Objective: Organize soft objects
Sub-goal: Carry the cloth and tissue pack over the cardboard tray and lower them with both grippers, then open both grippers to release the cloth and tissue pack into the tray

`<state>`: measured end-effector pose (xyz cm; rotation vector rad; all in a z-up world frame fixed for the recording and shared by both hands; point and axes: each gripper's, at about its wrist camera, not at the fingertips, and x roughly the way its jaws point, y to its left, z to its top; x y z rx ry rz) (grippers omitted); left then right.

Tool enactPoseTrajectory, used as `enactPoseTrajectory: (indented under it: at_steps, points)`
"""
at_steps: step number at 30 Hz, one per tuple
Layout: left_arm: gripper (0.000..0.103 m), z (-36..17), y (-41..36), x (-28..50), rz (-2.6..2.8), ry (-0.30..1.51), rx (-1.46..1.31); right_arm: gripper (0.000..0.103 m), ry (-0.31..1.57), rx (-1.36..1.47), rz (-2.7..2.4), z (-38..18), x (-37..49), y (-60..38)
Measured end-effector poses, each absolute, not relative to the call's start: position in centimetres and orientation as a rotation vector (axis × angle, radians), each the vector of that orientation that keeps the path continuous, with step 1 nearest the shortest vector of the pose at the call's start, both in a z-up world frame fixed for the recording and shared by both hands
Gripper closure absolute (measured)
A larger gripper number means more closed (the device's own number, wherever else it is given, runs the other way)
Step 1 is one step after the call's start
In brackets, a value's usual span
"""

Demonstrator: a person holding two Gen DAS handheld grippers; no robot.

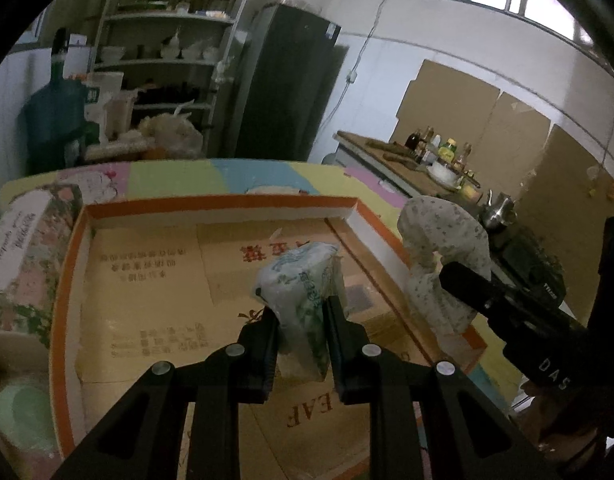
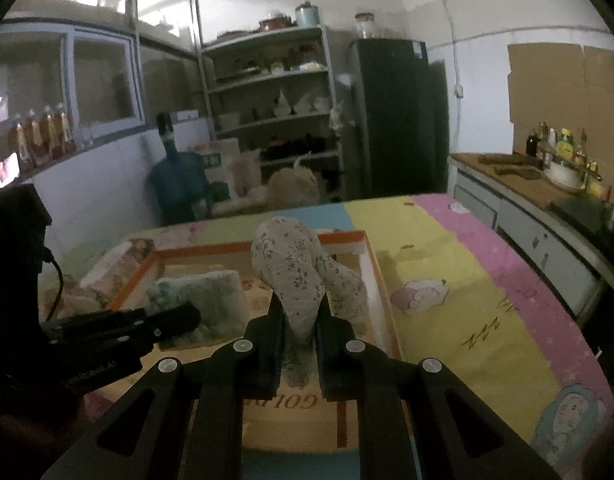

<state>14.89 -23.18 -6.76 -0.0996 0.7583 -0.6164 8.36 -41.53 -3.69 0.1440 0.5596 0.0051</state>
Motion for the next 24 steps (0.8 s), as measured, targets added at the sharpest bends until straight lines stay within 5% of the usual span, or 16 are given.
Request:
enactPoseTrajectory:
  at_steps: [4, 7, 9, 12, 24]
  points:
    - [0.079, -7.7, -23.4, 15.5, -0.595, 0.798, -0.099, 0.089, 0.602, 0.137, 0.016, -4.8, 9.7, -41.2]
    - [0.068, -7.9, -23.3, 15.7, -0.581, 0.806, -0.092, 0.088, 0.632, 0.132, 0.023, -5.5, 10.5, -40.9]
    - [0.047, -7.8, -23.3, 15.8, -0.585, 0.811, -0.096, 0.087, 0.648, 0.131, 0.029, -5.9, 10.9, -40.7]
    - [0.032, -7.5, -23.2, 15.6, -0.594, 0.800, -0.100, 0.080, 0.659, 0.141, 0.039, -6.2, 11.3, -40.6]
    - [0.026, -5.5, -22.3, 14.2, -0.550, 0.693, -0.055, 0.053, 0.658, 0.173, 0.061, -6.4, 11.5, -40.3]
